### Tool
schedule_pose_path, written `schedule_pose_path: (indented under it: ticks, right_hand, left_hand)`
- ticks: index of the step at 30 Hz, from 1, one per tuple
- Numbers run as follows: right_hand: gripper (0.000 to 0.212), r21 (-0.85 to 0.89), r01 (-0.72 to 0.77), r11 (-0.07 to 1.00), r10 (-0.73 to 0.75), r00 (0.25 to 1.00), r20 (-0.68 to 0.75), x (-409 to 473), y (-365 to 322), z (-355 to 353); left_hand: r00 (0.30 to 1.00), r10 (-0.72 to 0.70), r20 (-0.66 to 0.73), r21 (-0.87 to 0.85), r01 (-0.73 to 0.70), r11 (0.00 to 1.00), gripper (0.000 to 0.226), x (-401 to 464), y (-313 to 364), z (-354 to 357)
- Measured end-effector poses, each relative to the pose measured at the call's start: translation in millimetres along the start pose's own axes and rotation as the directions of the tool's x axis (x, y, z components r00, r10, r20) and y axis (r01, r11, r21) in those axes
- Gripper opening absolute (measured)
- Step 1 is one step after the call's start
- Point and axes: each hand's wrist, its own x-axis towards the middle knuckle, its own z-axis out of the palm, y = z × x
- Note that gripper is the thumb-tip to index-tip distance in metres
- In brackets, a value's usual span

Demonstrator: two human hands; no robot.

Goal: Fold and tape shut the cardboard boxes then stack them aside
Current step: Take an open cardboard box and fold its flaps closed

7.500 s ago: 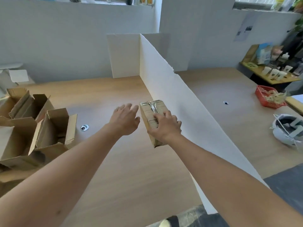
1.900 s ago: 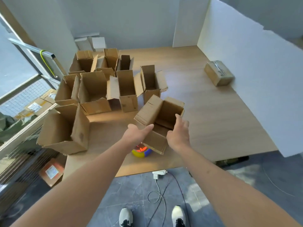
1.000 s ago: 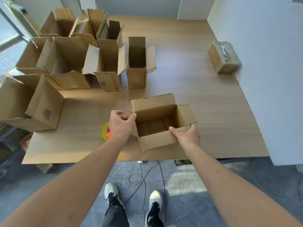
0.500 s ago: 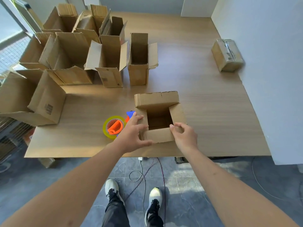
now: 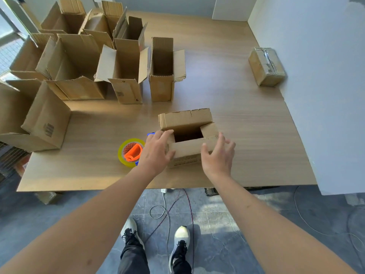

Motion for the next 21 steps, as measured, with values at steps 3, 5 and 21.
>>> schedule_pose_path:
  ticks: [3,5,21]
  right_hand:
    - [0.067,-0.220,0.091,0.971,-0.071,0.993,0.098,-6.2,-7.5,16.5]
    - [0.073,-0.221,0.076,0.972,-0.038,0.985,0.168,-6.9,-11.7,26.2]
    - [0.085,0.167,0.211,0.963,-0.265,0.848,0.459,50.9,-4.3,38.9]
  left_hand:
    - [0.997,-0.069,-0.044,-0.067,0.066,0.996,0.083,1.0,7.5,6.4]
    - [0.996,-0.091,-0.019,-0.128,0.088,0.988,0.097,-0.2,8.2,9.1]
    - [1.000,-0.023,-0.015,-0.345,0.016,0.938,0.048,-1.5,-18.8,-4.2]
